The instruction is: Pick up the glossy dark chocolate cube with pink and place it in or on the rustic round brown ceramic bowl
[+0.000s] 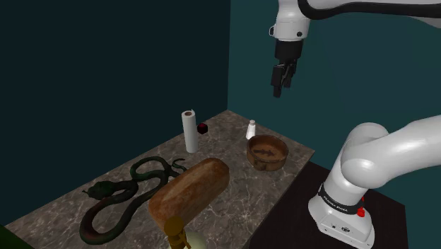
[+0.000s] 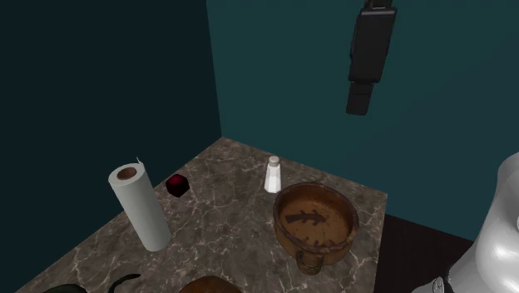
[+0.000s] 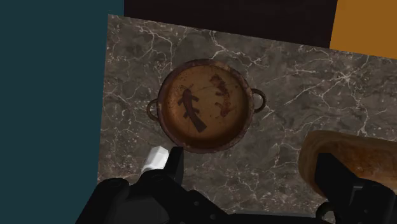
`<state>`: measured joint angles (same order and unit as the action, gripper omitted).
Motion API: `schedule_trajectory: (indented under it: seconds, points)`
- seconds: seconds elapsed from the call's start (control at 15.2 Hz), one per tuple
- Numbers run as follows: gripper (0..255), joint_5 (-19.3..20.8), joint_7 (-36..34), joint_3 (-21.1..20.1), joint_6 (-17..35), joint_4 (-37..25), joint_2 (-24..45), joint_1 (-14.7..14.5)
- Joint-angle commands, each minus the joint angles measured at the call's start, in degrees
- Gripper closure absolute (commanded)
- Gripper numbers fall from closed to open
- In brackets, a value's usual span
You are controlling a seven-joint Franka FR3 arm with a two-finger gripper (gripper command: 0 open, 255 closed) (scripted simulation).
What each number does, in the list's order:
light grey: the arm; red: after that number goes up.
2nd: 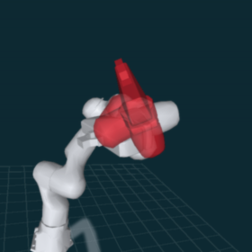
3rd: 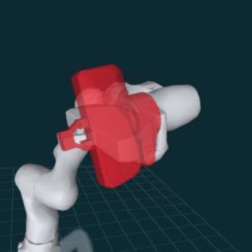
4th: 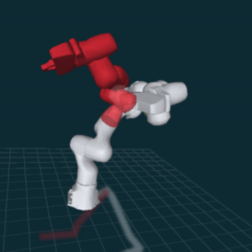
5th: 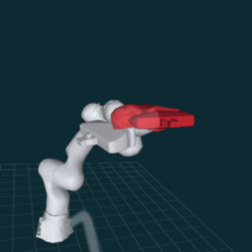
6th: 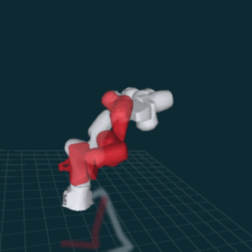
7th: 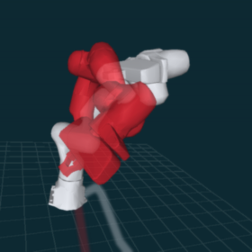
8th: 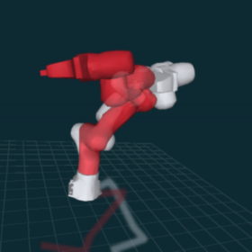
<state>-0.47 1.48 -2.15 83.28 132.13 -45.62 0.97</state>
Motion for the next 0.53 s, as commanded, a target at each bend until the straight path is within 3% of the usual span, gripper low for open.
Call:
schedule_trajectory:
  seconds: [0.0, 0.46]
  points:
    - [0, 0.0, 0.0, 0.0, 0.0, 0.0, 0.0, 0.0]
    - [0, -0.6, -0.9, 0.0, 12.9, 1.3, 11.1, 0.6]
